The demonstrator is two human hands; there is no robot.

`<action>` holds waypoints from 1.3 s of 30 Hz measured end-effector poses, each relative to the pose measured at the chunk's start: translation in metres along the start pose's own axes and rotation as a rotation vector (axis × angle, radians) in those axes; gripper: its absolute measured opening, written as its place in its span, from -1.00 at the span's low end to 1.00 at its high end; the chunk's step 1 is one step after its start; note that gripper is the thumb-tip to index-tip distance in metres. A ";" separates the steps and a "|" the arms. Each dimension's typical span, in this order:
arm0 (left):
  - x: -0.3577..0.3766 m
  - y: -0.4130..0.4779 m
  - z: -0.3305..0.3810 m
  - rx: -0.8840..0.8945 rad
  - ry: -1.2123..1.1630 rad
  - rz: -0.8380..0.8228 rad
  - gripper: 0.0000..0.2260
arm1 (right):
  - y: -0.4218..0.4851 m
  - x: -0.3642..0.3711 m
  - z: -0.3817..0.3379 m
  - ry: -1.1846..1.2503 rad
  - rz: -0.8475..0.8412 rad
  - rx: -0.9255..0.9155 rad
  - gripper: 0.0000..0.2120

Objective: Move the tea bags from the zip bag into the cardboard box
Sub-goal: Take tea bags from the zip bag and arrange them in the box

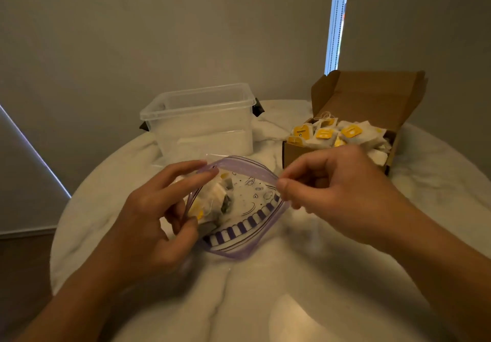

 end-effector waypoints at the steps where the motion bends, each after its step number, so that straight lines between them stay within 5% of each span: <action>1: 0.000 -0.003 0.001 -0.001 -0.005 0.022 -0.46 | -0.002 0.015 -0.005 0.024 -0.086 -0.008 -0.96; 5: 0.000 -0.006 0.005 0.007 -0.003 0.069 -0.44 | 0.002 0.053 -0.019 0.021 -0.229 -0.055 -0.84; 14: 0.003 -0.003 0.010 0.051 0.029 0.104 -0.32 | 0.031 0.095 -0.029 -0.574 -0.218 -0.253 -0.61; 24: 0.008 0.001 0.008 0.059 0.005 0.055 -0.38 | 0.035 0.112 -0.045 -0.737 -0.230 -0.495 -0.75; 31: 0.010 0.002 0.003 0.051 0.023 0.068 -0.33 | 0.030 0.096 -0.036 -0.711 -0.125 -0.512 -0.83; 39: 0.009 0.008 0.001 0.033 0.011 0.065 -0.40 | 0.023 0.051 -0.024 -0.347 0.063 -0.289 -0.81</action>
Point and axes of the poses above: each hand's wrist, its own y-axis towards the middle knuckle, its own x-axis out of the palm, z = x × y, the point moved 8 cm from there along y, towards the middle knuckle, and after that the axes turned 9 degrees about -y, right-handed, at the moved point
